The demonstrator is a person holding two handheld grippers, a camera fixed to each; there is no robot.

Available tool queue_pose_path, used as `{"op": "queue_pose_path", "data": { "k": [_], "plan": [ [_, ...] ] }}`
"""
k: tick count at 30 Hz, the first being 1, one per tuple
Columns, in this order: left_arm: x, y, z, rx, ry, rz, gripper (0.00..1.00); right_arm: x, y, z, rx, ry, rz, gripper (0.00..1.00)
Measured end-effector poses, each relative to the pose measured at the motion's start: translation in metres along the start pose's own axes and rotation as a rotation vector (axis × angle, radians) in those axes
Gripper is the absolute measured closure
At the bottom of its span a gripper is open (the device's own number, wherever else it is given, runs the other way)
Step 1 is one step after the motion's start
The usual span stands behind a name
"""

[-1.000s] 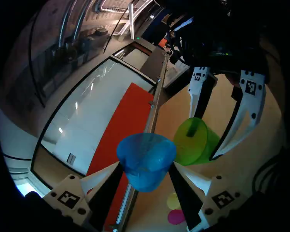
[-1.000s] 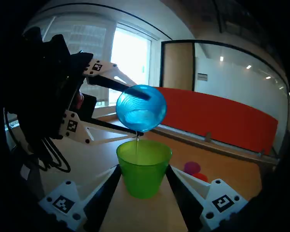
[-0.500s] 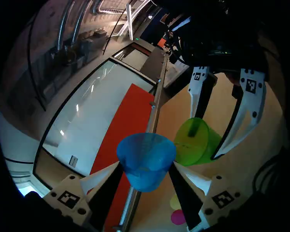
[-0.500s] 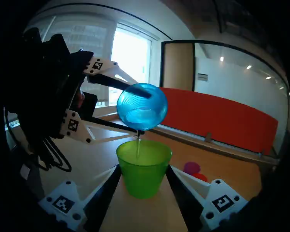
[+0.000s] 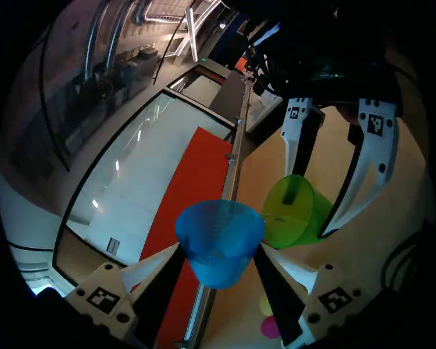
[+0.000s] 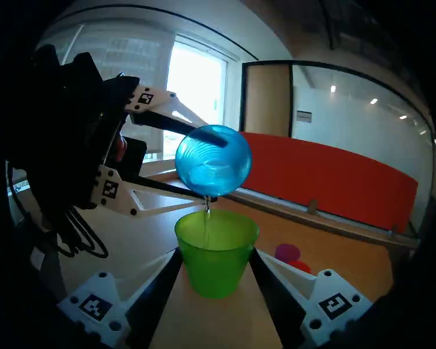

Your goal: Pour water

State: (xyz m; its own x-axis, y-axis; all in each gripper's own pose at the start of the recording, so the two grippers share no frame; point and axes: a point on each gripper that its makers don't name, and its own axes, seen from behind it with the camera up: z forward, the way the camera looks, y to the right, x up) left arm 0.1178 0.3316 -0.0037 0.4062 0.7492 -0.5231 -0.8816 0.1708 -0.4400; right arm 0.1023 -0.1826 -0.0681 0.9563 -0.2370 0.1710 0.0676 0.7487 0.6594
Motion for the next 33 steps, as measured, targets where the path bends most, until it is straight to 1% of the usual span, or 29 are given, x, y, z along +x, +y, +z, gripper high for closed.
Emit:
{"op": "queue_pose_path", "data": {
  "k": [17,33],
  "plan": [
    [-0.0001,-0.0022,0.0011,0.019,0.003,0.026,0.19,-0.0004,-0.0002,0.0018,0.007,-0.003,-0.004,0.13],
    [-0.0010,-0.0012,-0.0006,0.031,0.002,0.057,0.19,-0.0026,0.0009,0.0010,0.007,-0.007,-0.010,0.13]
  ]
}}
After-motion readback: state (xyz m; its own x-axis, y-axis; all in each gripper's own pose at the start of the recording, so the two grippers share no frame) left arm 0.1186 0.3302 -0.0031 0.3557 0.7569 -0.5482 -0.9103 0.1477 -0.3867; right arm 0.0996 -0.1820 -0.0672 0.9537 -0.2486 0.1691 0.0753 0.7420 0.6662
